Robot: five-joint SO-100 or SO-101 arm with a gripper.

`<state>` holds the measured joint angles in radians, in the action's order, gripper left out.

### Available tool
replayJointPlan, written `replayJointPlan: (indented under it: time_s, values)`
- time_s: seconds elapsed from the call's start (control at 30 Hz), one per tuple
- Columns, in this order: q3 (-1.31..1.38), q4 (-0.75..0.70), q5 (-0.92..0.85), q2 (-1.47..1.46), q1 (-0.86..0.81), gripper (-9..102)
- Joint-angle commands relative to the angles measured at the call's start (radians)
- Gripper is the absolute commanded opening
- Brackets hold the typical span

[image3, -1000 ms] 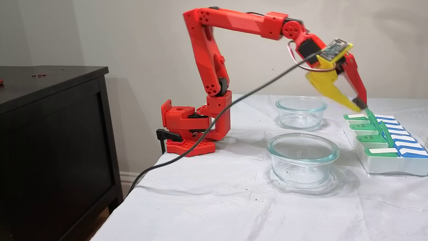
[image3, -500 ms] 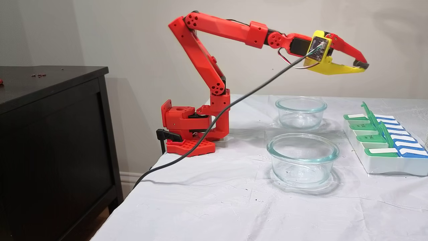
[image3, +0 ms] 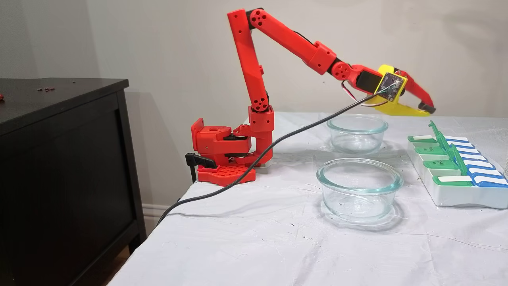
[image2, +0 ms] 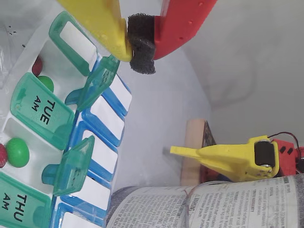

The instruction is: Sort medicines into box.

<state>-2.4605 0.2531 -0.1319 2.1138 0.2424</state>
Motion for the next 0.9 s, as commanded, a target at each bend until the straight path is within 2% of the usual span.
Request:
replayJointPlan:
  time_s: [0.0,0.23,0.87]
  values:
    - [0.109,0.031,-0.006,0.015,0.000,0]
    - [0.087,-0.006,-0.015,0.046,0.006,0]
    - [0.216,0.084,0.008,-0.135,0.000,0]
